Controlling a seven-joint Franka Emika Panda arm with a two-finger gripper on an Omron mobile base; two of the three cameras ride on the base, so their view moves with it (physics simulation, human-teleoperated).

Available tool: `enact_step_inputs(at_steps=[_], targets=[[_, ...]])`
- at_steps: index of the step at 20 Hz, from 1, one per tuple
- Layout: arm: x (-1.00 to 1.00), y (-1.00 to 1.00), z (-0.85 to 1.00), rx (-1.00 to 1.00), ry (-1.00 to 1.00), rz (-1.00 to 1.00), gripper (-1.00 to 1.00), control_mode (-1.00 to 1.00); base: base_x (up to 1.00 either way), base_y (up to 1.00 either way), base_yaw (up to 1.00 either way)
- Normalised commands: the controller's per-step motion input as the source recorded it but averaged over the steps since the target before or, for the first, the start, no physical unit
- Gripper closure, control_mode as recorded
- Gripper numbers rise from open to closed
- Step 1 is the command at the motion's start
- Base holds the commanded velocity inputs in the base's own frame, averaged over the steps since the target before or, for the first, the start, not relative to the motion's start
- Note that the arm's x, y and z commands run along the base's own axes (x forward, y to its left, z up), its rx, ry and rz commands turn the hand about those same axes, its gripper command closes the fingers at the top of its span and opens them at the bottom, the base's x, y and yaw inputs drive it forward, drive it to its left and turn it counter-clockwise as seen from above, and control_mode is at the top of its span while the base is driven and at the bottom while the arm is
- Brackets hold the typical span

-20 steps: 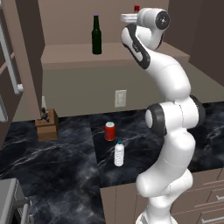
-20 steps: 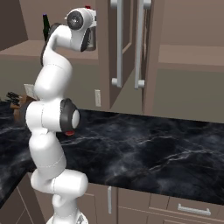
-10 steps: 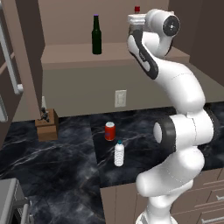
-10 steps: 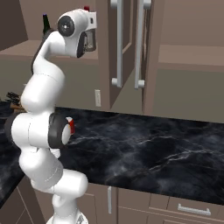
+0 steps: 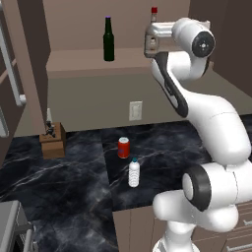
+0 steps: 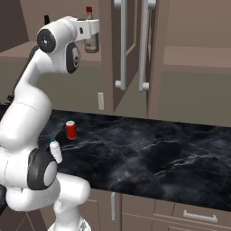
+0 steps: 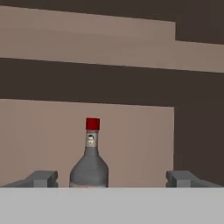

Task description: Sort all alcoholic drinks to one cabinet, and non-alcoholic drinks to the other.

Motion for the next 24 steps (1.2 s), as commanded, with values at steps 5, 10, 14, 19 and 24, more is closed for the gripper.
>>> enact_step_inputs(at_steps=[5,10,14,19,24], targets=[[-1.00,0.00,0.24,0.00,0.00,0.00,-1.00,-1.00,0.00,0.00,0.00],[-1.00,0.00,0.04,0.00,0.03,0.00,-1.00,-1.00,0.00,0.00,0.00],[-1.00,0.00,-0.04,0.04,0.05,0.00,-1.00,-1.00,0.00,0.00,0.00],[-1.00,0.00,-0.13,0.15,0.12,0.03,-1.00,-1.00,0.00,0.00,0.00],[-0.92,0.04,-0.20,0.13,0.12,0.16,-1.00,-1.00,0.00,0.00,0.00]])
